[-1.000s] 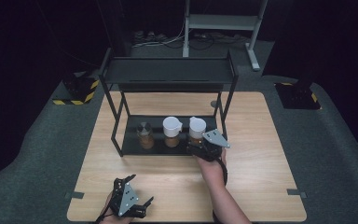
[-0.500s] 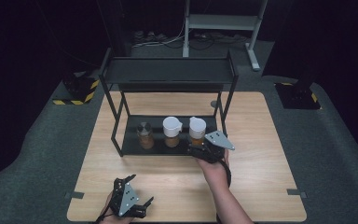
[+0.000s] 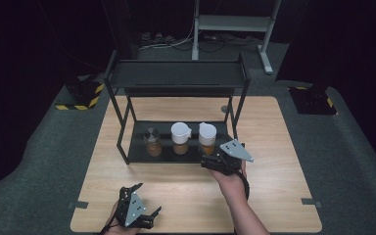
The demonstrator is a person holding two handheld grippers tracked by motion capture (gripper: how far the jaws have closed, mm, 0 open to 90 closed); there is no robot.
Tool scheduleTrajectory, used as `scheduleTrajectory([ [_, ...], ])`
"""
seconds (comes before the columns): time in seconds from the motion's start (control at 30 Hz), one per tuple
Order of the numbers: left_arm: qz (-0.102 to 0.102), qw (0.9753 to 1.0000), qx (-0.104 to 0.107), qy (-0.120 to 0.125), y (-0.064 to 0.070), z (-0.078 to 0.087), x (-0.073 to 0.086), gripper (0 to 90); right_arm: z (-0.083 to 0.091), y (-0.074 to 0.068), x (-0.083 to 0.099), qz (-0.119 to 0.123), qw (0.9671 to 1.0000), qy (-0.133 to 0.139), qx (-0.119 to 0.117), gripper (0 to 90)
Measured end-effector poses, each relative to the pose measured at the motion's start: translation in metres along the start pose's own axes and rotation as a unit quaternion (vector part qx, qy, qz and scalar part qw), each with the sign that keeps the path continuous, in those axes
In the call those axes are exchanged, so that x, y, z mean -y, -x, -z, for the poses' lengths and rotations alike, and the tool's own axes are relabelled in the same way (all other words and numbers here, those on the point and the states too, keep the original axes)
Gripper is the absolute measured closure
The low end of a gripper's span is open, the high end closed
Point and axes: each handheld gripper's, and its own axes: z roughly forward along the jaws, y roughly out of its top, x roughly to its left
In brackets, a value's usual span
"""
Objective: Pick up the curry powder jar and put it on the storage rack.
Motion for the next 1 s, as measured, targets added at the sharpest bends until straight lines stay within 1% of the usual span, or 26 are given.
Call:
scheduleTrajectory([
  [0.23, -0.001, 1.0000, 0.000, -0.001, 0.001, 0.000, 0.000, 1.4, 0.010, 0.002, 0.001, 0.009, 0.9999, 0.006, -0.005, 0.0],
  [0.3, -0.002, 1.0000, 0.000, -0.001, 0.001, 0.000, -0.001, 1.3, 0.014, 0.002, 0.001, 0.011, 0.9999, 0.004, -0.005, 0.0],
  [0.47, -0.003, 1.0000, 0.001, 0.000, 0.001, 0.000, 0.000, 1.3, 0.025, 0.005, 0.003, 0.023, 0.9997, 0.003, -0.003, 0.0],
  [0.67, -0.012, 0.9999, -0.001, -0.004, 0.002, -0.001, -0.002, 1.3, 0.040, 0.011, 0.009, 0.030, 0.9995, 0.000, 0.000, 0.0],
  [0.73, -0.012, 0.9999, -0.002, -0.005, 0.003, -0.001, -0.002, 1.3, 0.047, 0.015, 0.011, 0.031, 0.9995, 0.000, 0.001, 0.0],
  [0.77, -0.012, 0.9999, -0.002, -0.005, 0.003, -0.001, -0.002, 1.3, 0.047, 0.015, 0.011, 0.031, 0.9995, 0.000, 0.001, 0.0],
  [0.83, -0.013, 0.9999, -0.002, -0.005, 0.003, -0.001, -0.002, 1.3, 0.053, 0.017, 0.014, 0.034, 0.9994, 0.000, 0.002, 0.0],
  [0.87, -0.013, 0.9999, -0.002, -0.005, 0.003, -0.001, -0.002, 1.3, 0.059, 0.020, 0.017, 0.036, 0.9993, 0.000, 0.002, 0.0],
  [0.9, -0.013, 0.9999, -0.002, -0.006, 0.003, -0.001, -0.002, 1.3, 0.059, 0.020, 0.017, 0.036, 0.9993, 0.000, 0.002, 0.0],
  [1.0, -0.015, 0.9999, -0.003, -0.006, 0.004, -0.001, -0.002, 1.3, 0.066, 0.023, 0.021, 0.037, 0.9993, -0.001, 0.003, 0.0],
])
